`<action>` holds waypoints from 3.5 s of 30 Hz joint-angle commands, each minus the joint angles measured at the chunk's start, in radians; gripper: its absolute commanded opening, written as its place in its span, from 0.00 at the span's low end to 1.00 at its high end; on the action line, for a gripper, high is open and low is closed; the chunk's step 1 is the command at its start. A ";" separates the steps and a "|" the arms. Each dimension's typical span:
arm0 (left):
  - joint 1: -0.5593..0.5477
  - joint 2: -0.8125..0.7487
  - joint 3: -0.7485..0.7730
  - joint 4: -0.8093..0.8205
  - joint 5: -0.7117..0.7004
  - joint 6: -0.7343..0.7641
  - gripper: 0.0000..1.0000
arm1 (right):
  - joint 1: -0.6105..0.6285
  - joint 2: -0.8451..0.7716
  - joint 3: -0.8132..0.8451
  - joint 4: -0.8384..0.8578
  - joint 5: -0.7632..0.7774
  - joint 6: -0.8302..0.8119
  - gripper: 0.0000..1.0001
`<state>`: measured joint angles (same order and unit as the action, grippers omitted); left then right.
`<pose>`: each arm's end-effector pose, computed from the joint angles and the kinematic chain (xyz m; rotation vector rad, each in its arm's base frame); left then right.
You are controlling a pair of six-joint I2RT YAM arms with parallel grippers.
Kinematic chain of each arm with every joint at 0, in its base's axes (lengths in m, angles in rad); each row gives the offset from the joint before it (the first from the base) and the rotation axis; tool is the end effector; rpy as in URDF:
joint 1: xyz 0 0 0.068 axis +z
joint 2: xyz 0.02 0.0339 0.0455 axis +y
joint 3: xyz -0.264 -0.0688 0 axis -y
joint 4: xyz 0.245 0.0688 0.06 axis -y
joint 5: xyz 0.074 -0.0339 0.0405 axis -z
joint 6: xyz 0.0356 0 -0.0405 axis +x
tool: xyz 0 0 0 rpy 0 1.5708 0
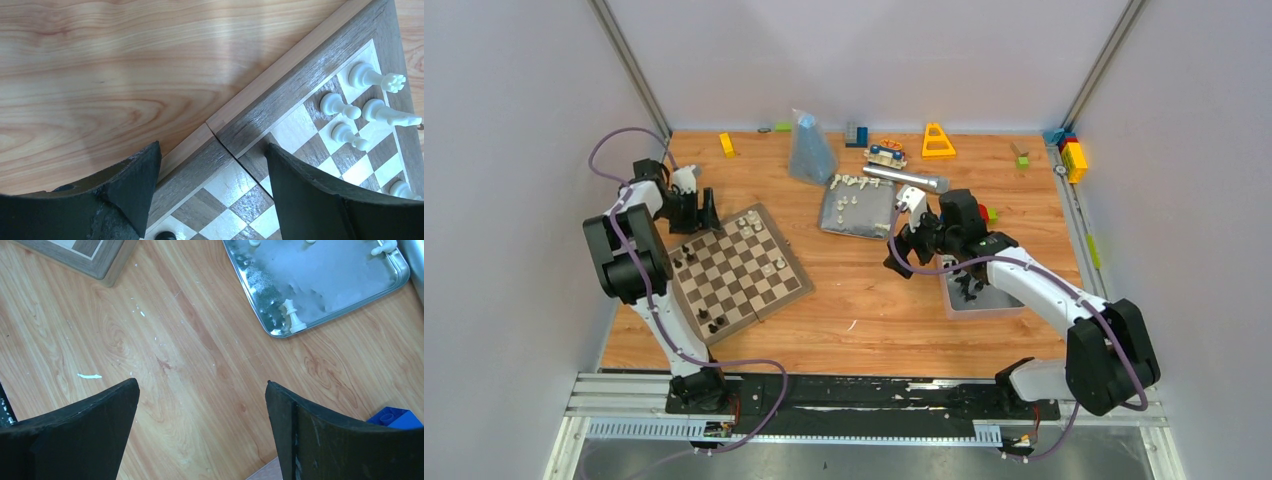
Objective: Set up the chess pieces on the board
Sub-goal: Adjust the chessboard at the center of the board.
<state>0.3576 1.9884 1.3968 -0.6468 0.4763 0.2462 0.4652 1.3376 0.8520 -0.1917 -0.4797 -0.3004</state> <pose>0.3789 0.1241 0.1681 -0.0397 2.6488 -0.4815 0.2482 0.1430 0.2429 -1.0683 1.9582 0.6273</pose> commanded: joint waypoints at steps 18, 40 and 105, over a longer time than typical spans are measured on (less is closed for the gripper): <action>-0.406 0.166 0.209 -0.238 -0.128 0.088 0.69 | 0.004 -0.175 -0.048 -0.038 0.178 -0.092 1.00; -0.364 -0.036 0.119 -0.161 -0.318 0.082 0.71 | 0.004 -0.115 0.034 -0.049 0.151 -0.102 1.00; 0.205 -0.389 -0.506 -0.050 -0.375 0.229 0.64 | 0.326 0.650 0.476 -0.102 0.022 -0.030 0.55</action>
<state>0.6170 1.5978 0.9108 -0.7429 0.0933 0.4858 0.7876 2.0361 1.3514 -0.2874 -0.4721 -0.3317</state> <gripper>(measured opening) 0.643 0.556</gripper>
